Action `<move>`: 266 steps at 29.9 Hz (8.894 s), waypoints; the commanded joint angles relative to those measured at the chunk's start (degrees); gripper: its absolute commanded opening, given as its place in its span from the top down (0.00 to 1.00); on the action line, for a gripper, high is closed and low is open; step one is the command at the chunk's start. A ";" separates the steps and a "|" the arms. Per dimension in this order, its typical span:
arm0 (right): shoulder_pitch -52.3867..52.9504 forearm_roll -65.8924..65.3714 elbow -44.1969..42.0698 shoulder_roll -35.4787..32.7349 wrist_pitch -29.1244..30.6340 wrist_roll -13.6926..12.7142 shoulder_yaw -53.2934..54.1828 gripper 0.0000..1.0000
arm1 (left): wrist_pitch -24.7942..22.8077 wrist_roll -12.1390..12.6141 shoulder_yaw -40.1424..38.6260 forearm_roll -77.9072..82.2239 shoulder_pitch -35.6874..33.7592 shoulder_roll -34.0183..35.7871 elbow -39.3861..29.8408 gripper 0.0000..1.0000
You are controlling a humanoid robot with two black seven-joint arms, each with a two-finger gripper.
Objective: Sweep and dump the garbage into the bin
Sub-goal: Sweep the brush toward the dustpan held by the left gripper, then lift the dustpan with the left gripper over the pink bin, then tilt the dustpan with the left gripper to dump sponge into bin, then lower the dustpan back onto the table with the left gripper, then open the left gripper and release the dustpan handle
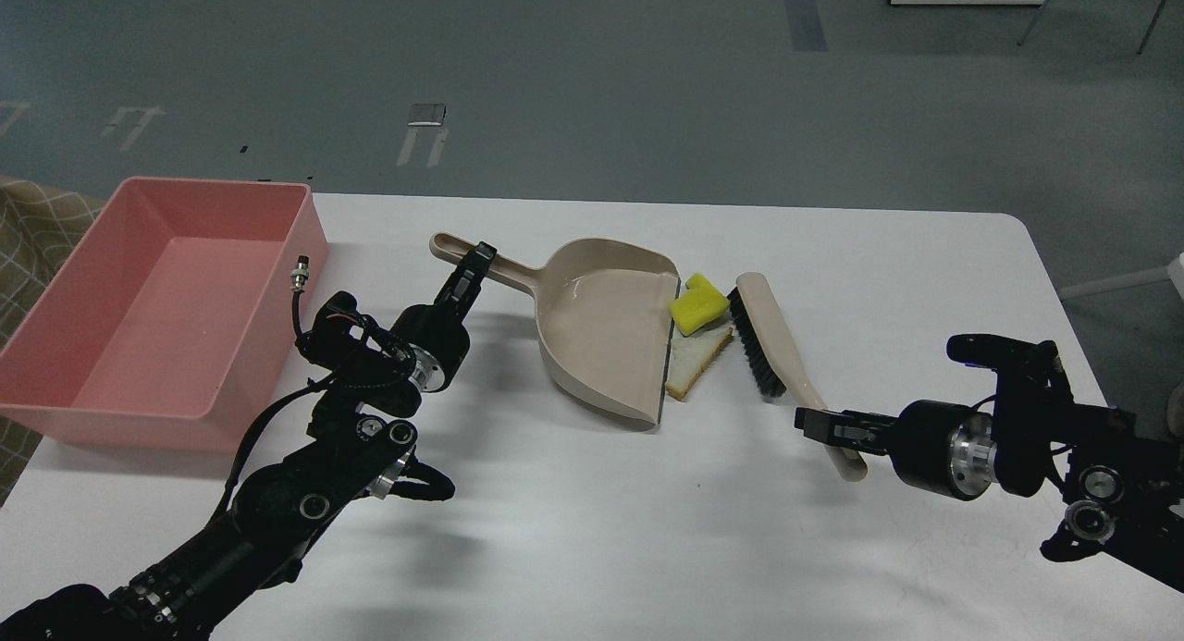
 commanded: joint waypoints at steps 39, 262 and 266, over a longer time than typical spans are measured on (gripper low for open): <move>5.92 4.04 -2.58 -6.64 -2.00 1.68 8.98 1.00 | -0.18 -1.40 -1.06 -14.76 -0.23 0.19 0.01 1.00; -6.48 -1.33 -9.61 -6.57 3.01 10.21 9.16 0.86 | -10.55 -5.27 -1.14 -16.26 15.41 26.20 -28.20 0.03; -6.40 -1.24 -9.61 -6.57 2.93 10.20 9.16 0.69 | -10.55 -5.27 -1.50 -16.26 15.41 26.29 -28.20 0.03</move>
